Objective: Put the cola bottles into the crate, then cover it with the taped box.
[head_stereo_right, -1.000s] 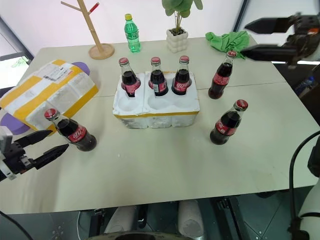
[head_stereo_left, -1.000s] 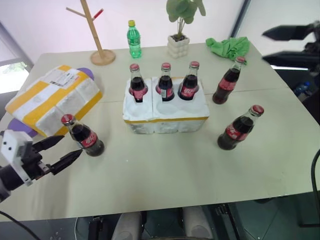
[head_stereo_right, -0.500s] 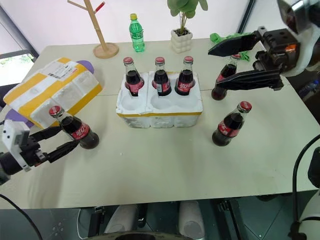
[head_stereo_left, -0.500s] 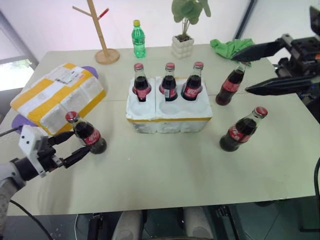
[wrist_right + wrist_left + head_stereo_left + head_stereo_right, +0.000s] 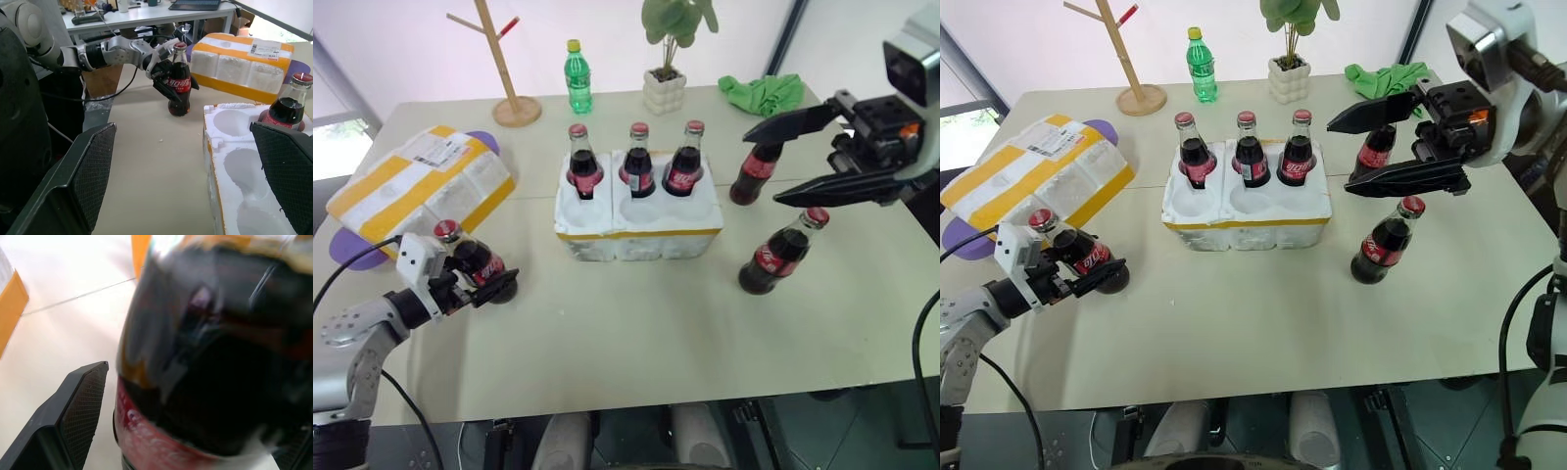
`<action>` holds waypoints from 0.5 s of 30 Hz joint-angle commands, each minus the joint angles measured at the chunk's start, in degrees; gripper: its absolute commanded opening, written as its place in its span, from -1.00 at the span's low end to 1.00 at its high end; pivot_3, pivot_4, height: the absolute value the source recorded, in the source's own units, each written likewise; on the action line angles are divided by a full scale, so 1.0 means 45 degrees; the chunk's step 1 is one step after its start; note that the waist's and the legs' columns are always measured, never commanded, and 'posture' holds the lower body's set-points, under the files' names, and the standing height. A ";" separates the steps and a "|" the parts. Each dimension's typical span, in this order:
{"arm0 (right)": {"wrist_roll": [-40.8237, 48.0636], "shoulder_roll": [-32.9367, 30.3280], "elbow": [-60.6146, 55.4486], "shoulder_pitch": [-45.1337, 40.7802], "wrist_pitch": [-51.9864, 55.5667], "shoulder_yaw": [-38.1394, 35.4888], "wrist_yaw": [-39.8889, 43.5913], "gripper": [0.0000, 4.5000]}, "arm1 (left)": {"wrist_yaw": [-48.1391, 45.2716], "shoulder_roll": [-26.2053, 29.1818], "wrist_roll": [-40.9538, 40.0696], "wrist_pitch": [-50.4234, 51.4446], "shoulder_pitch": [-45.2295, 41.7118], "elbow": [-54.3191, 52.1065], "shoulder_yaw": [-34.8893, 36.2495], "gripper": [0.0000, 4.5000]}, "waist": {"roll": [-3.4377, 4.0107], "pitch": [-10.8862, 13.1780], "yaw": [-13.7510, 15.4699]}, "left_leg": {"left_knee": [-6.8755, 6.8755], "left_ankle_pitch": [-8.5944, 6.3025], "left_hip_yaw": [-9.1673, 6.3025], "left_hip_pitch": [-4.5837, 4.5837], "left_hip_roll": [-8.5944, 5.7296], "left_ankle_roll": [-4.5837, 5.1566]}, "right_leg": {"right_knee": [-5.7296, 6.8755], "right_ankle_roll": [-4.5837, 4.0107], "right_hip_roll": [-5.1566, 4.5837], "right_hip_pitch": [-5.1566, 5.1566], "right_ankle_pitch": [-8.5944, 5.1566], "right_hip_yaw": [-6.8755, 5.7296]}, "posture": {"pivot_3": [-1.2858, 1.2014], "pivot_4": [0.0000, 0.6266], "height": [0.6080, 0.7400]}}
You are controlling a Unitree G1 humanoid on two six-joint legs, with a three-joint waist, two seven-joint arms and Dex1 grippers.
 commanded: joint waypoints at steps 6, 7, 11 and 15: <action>-0.0070 0.0031 -0.0312 0.0364 -0.0131 -0.0942 -0.0026 1.00 | -0.0138 0.0210 -0.0260 0.0026 -0.0090 -0.0433 0.0245 0.26 | 0.0000 0.0000 -0.0004 | 0.0000 0.0000 0.0000 0.0000 0.0000 0.0000 | 0.0001 -0.0004 0.0000 -0.0001 -0.0002 0.0000 | 0.03 -0.52 1.00; -0.0122 0.0038 -0.0311 0.0448 -0.0182 -0.0953 -0.0018 1.00 | -0.0124 0.0293 -0.0352 0.0156 -0.0141 -0.0548 0.0312 0.26 | 0.0000 0.0000 -0.0004 | 0.0000 0.0000 0.0000 0.0001 0.0000 0.0000 | 0.0001 -0.0004 0.0000 -0.0001 -0.0002 0.0000 | 0.03 -0.52 1.00; -0.0347 -0.0039 -0.0252 0.0769 -0.0473 -0.0986 0.0084 1.00 | -0.0309 0.1173 -0.1966 0.1651 -0.0918 -0.1763 0.0948 0.26 | -0.0007 0.0004 0.0006 | 0.0000 0.0000 -0.0002 -0.0011 0.0000 0.0000 | 0.0000 0.0000 0.0000 -0.0008 0.0000 -0.0002 | 0.03 -0.52 1.00; -0.0424 -0.0034 -0.0302 0.1086 -0.0640 -0.1136 0.0038 1.00 | -0.0353 0.2452 -0.3558 0.3303 -0.3084 -0.2208 0.1101 0.26 | -0.0023 0.0013 0.0189 | 0.0047 0.0000 -0.0033 -0.0066 0.0002 0.0000 | 0.0013 0.0004 0.0008 -0.0039 0.0004 -0.0031 | 0.03 -0.52 1.00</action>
